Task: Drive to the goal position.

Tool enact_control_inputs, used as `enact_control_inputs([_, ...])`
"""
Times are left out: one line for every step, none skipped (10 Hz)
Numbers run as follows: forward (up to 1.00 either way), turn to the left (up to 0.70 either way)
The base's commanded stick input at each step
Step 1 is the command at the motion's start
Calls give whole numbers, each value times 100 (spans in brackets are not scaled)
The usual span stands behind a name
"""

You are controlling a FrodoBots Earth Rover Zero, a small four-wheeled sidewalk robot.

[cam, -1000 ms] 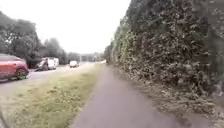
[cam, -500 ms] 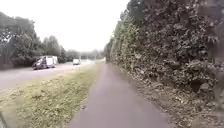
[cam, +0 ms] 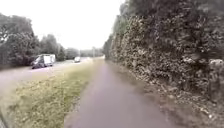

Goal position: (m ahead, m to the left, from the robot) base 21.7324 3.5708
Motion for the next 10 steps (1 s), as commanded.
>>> enact_control_inputs([100, 0])
enact_control_inputs([100, 0])
enact_control_inputs([100, 0])
enact_control_inputs([100, 0])
enact_control_inputs([100, 0])
enact_control_inputs([100, 0])
enact_control_inputs([100, 0])
enact_control_inputs([100, 0])
enact_control_inputs([100, 0])
enact_control_inputs([100, 0])
